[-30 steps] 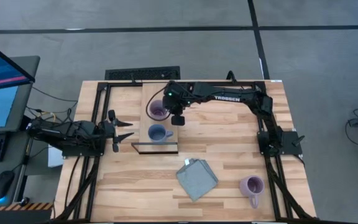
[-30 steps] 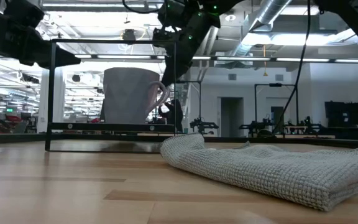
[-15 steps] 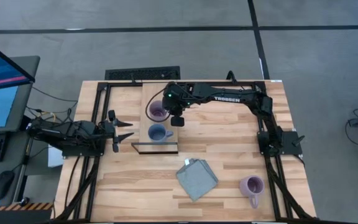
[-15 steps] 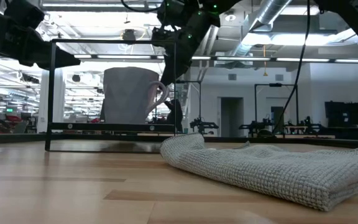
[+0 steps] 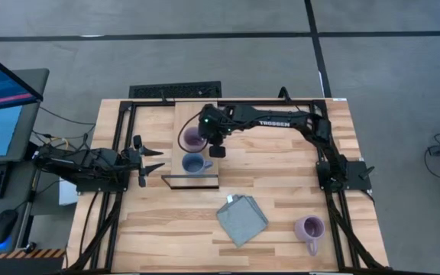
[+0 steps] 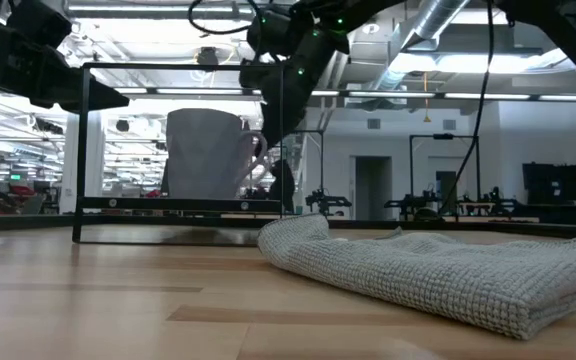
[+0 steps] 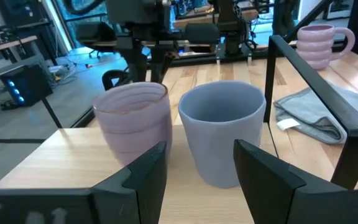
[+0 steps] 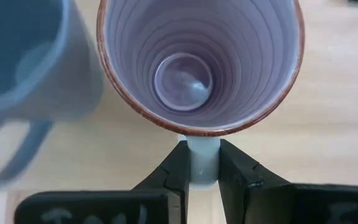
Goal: Stack small to large cups/mugs on shelf
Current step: Put the top light purple cup on the shelf
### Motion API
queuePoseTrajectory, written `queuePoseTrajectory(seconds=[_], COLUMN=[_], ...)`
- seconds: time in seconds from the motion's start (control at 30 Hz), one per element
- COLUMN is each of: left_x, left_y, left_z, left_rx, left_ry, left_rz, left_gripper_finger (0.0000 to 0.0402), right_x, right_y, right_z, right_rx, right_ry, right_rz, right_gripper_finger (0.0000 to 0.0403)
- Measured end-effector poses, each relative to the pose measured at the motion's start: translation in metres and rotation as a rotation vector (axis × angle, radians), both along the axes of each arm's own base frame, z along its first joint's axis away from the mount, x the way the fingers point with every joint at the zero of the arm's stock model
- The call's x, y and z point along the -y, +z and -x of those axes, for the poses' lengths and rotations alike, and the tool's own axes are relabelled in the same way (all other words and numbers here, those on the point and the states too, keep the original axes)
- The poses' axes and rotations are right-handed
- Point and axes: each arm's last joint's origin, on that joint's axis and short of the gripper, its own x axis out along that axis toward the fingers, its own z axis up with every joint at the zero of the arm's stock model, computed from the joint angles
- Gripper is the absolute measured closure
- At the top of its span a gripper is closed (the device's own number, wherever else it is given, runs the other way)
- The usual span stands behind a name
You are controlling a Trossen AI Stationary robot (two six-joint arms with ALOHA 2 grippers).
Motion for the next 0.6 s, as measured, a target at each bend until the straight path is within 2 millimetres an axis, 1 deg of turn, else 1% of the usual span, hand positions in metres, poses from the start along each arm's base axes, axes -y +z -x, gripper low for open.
queuePoseTrajectory(seconds=[0.6], left_x=[0.0], left_y=[0.0], left_z=[0.0], left_rx=[-0.001], left_ry=[0.0], left_rz=[-0.002], left_gripper_finger=[0.0225], right_x=[0.0048], right_y=[-0.0014], right_z=[0.0003], right_rx=[-0.002], right_ry=[-0.017], right_rz=[-0.004], right_gripper_finger=[0.0331])
